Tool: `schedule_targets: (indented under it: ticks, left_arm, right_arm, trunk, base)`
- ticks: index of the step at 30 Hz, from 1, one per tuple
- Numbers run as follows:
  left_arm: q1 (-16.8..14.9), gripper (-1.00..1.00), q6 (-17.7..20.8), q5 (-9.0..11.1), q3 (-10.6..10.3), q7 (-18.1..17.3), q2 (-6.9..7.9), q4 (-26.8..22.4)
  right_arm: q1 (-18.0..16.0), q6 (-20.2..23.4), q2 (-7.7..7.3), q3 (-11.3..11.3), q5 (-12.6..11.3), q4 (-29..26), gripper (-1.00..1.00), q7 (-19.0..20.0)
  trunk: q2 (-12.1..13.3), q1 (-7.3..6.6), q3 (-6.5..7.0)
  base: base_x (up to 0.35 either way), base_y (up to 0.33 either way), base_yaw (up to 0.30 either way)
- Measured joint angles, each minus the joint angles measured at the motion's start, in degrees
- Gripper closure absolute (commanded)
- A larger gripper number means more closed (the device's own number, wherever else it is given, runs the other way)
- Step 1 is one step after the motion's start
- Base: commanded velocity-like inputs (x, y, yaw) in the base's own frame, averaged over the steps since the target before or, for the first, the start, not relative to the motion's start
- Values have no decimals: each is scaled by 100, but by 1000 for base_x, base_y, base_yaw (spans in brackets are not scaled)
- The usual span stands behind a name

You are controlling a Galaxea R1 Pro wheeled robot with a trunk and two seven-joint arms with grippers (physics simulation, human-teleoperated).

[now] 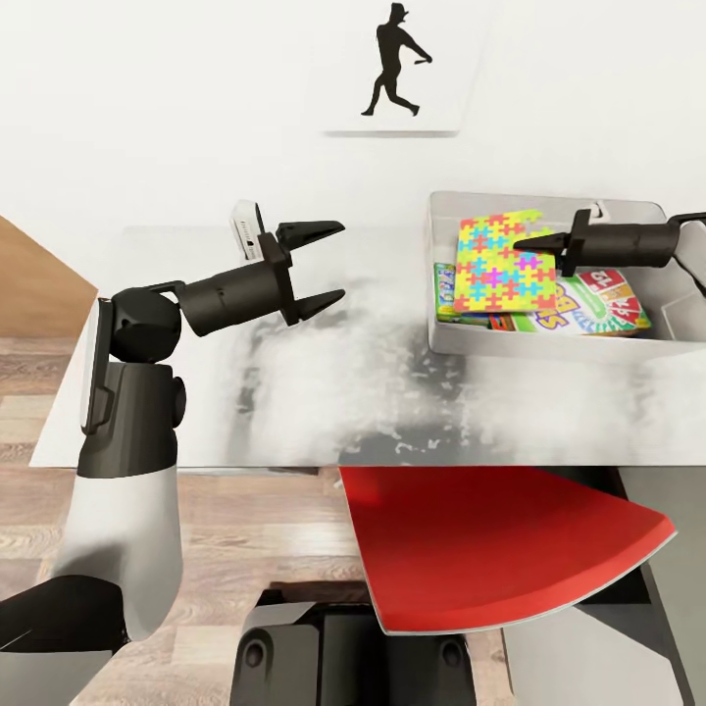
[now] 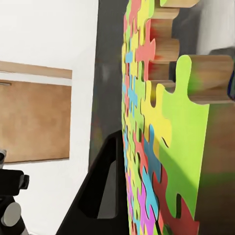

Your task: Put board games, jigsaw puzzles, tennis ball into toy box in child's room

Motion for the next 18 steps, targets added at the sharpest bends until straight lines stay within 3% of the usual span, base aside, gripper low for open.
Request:
schedule_targets:
  ticks: [9, 18]
  left_arm:
    - [-6, -100, -24, -7, -1, 8, -1, 0]
    - [-13, -100, -66, -2, -9, 220, -16, 1]
  right_arm:
    - [-207, 4, 61, 3, -31, 369, 100, -424]
    - [-414, 6, 6, -7, -52, 449, 100, -518]
  trunk:
    - [0, 0, -5]
    - [0, 0, -6]
  base:
    - [0, 0, 0]
    - [0, 0, 0]
